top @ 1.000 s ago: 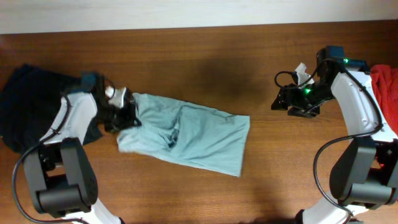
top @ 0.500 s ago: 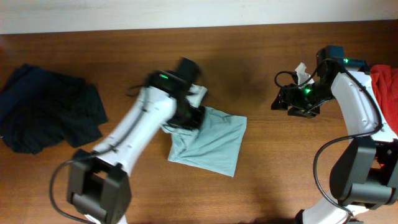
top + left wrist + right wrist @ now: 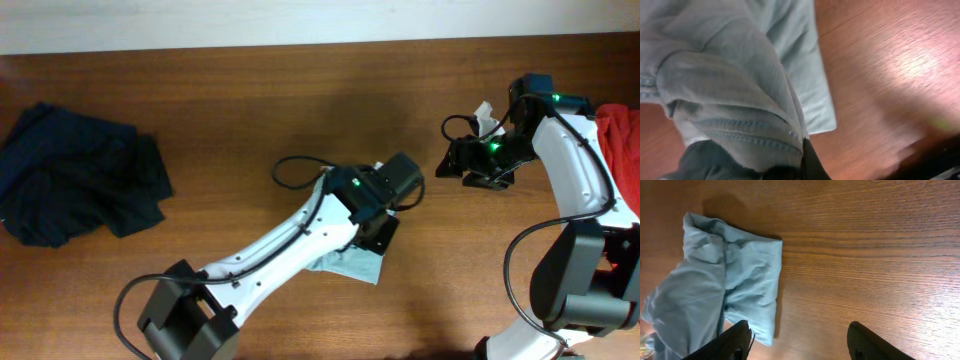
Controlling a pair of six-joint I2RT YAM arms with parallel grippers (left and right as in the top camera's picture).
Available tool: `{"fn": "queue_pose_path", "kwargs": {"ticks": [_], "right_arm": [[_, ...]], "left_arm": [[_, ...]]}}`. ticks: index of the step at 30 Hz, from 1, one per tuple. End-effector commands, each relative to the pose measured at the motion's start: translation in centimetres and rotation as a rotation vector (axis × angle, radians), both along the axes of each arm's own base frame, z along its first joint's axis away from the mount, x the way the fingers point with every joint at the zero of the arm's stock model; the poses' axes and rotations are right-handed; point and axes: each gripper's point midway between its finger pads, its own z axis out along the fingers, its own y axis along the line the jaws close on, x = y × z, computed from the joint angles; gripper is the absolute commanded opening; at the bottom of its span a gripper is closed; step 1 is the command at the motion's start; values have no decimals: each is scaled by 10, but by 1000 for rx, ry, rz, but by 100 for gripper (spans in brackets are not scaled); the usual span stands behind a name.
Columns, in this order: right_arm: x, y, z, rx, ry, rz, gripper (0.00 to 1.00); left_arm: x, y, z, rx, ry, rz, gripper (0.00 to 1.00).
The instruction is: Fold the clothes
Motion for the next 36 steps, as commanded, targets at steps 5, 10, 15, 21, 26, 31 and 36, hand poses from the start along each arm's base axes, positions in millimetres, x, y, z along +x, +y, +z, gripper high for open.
{"fn": "queue_pose_path", "kwargs": {"ticks": [5,10,15,21,26,31,36], "right_arm": [[0,0,5,4,-15,3,67],[-2,0,5,5,-7,4,67],[-2,25,10,63,-43,103,67],[-16,77,2,-24,-33,302,66],[-31,136,-5,-108,-114,586,67],[-33,156,-22,-279,-141,650,68],[-48,175,-39,-370,-164,754,67]], "left_arm": [[-7,-20,-16,-3,28,-17,57],[4,7,10,94,0,16,63],[46,65,45,243,-108,141,63],[95,144,49,276,-80,377,63],[128,232,50,229,-14,630,74],[143,280,59,10,79,748,74],[148,308,64,-91,96,805,74]]}}
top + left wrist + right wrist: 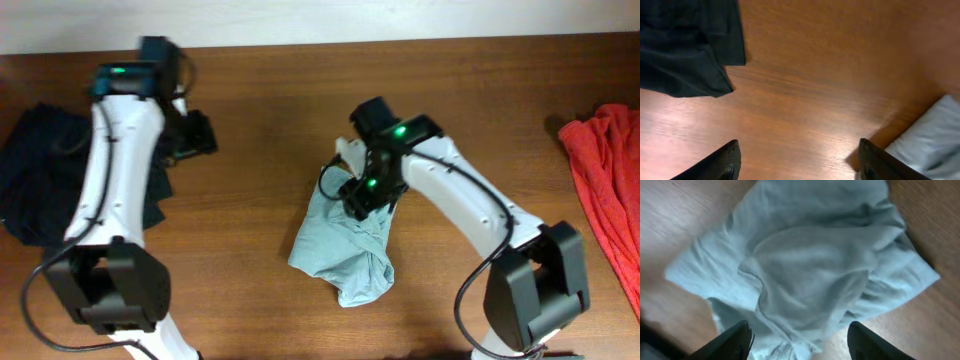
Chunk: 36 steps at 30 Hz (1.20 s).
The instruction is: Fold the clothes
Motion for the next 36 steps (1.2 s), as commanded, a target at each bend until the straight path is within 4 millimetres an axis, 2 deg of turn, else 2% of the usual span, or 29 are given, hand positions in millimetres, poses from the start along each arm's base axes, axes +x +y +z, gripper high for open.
{"fn": "queue_pose_path", "kwargs": {"ticks": [1,5,6,7,10,12,13,17,19,21,22,23,26,28,30,32,36], "right_arm": [[-4,-1,-18,-142,-64,52,67],[-11,15,-30,-165,-115,113,67],[-8,16,-32,-178,-140,99,64],[0,11,-33,-219,-186,30,57],[11,-2,-33,-267,-228,-95,22],[17,-19,-33,-284,-212,-173,7],[21,-31,-33,-289,-198,-234,4],[30,-66,-35,-274,-137,-355,4],[36,-83,-36,-259,-118,-413,7],[41,-96,-37,-222,-89,-468,33],[42,-104,-37,-203,-71,-500,63],[42,-111,-37,-197,-56,-523,69],[39,-127,-38,-181,-10,-574,71],[36,-123,-38,-136,24,-567,67],[30,-97,-33,1,67,-452,63],[23,-59,-21,176,106,-324,59],[22,-50,-22,157,97,-332,60]], "left_arm": [[5,-4,9,-116,-35,-34,74],[6,-1,9,-113,-40,-39,75],[6,-1,9,-113,-43,-39,75],[7,-1,9,-113,-44,-39,75],[7,-1,9,-112,-46,-47,75],[5,-1,9,-111,-39,-60,75],[4,-1,9,-110,-37,-60,75],[5,-1,9,-110,-38,-60,75],[5,-1,9,-110,-38,-60,75],[4,-1,9,-111,-36,-60,75],[4,-1,9,-111,-36,-60,75],[4,-1,9,-111,-36,-60,75],[4,-2,9,-111,-36,-61,75],[4,-2,9,-111,-37,-62,75],[5,-2,9,-111,-38,-63,75],[5,-2,9,-107,-40,-91,75],[4,-2,9,-106,-40,-103,75]]}}
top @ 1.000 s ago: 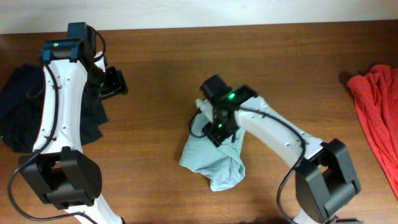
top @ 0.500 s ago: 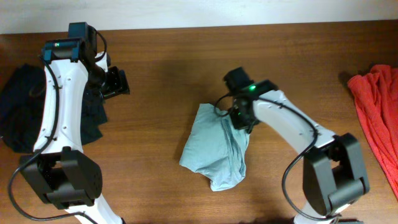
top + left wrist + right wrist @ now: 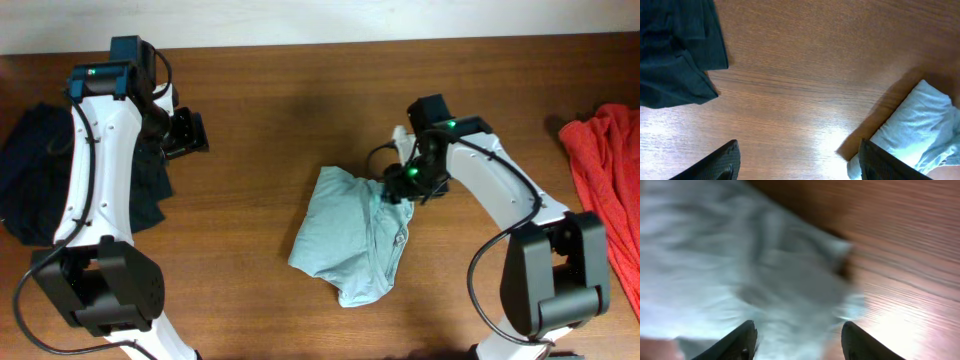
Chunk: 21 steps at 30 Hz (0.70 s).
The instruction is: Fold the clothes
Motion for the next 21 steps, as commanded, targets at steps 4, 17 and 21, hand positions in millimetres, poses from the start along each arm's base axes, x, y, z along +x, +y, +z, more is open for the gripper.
{"fn": "queue_pose_path", "kwargs": {"ticks": [4,17,21], "right_arm": [[2,33,6,76,-51,74,73],[12,-81,-23,-432,-34,-235,8],[6,-62,-13,-229,26,-186,53]], "left_arm": [[4,-2,7,-4,-32,-41,75],[2,-3,7,-12,-26,-42,76],[4,-3,7,-11,-31,-42,76]]}}
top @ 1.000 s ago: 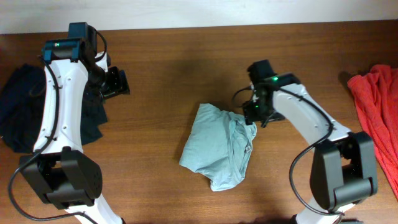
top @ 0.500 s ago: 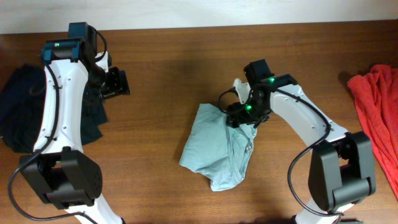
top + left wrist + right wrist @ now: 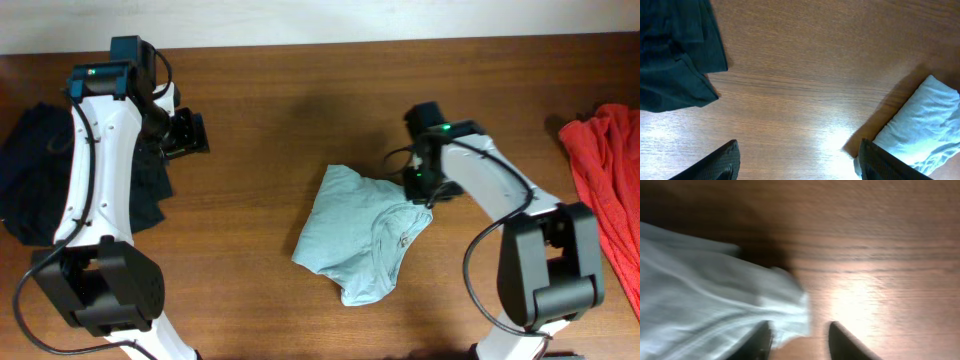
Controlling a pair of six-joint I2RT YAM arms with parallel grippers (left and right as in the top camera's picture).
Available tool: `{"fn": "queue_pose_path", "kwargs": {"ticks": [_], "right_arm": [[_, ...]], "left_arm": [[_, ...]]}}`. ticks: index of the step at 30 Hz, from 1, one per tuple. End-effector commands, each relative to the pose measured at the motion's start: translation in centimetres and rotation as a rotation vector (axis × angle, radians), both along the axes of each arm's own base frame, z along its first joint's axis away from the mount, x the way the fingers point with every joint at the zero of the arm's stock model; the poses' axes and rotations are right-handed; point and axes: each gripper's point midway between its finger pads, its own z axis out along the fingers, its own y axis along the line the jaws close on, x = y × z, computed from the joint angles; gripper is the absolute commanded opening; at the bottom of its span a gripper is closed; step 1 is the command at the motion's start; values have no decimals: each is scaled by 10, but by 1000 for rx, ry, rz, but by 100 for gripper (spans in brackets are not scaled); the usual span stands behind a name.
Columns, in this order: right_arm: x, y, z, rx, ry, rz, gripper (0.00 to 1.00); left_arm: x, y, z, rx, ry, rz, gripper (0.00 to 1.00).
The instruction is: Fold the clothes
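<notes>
A crumpled light blue garment point(image 3: 362, 238) lies mid-table. My right gripper point(image 3: 420, 188) is at its right corner. In the right wrist view the garment point(image 3: 705, 305) fills the left side and its corner reaches the left fingertip. The right gripper point(image 3: 800, 342) is open with a narrow gap, and bare wood shows between the fingers. My left gripper point(image 3: 188, 134) hovers open at the far left with nothing in it. The left wrist view shows the left gripper point(image 3: 797, 164) over bare wood, with the garment's end point(image 3: 927, 125) at the right.
A heap of dark navy clothes point(image 3: 40, 190) lies at the table's left edge, its corner point(image 3: 675, 55) in the left wrist view. A red cloth point(image 3: 610, 170) lies at the right edge. Brown wooden tabletop point(image 3: 300, 100) runs between them.
My right gripper went from the garment's upper right edge to its right corner, and its fingers stand closer together. The garment's right side now reaches farther right. The left arm has not moved.
At first my left gripper was at the blue garment mid-table, cloth bunched at its fingers, with the right gripper open far right. Then the left arm stood open by the dark clothes and the right gripper was over the garment, then at its edge, now its corner.
</notes>
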Motion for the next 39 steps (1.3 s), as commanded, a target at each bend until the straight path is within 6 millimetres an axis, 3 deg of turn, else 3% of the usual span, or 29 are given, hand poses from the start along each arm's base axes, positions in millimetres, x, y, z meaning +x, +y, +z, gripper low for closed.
{"fn": "queue_pose_path", "kwargs": {"ticks": [1,5,8,15,19,23,28,31,33,35,36,39], "right_arm": [[1,20,16,161,-1,42,54],[-17,80,47,470,-3,287,54],[-48,106,64,513,48,398,58],[-106,135,39,291,178,542,61],[-129,117,5,38,191,550,61],[-151,111,-15,2,235,593,62],[-148,121,-27,15,180,627,68],[-145,116,-30,-17,163,617,67],[-140,101,-31,-104,139,546,58],[-136,82,-26,-212,121,479,36],[-136,73,-23,-264,117,446,30],[-138,58,-16,-343,120,384,24]], "left_arm": [[4,-2,7,-11,-28,-18,76],[3,-2,7,-11,-24,-24,79],[3,-2,7,-5,-29,-54,80],[9,-2,8,-3,-56,-54,82],[9,-2,8,-3,-56,-55,84],[13,-1,9,0,-71,-61,86],[18,-1,10,1,-91,-61,87],[17,-1,10,1,-89,-61,87],[17,-1,10,1,-89,-61,87],[17,-1,10,1,-90,-61,87],[17,-1,10,1,-90,-61,87],[19,-1,10,1,-97,-61,87]]}}
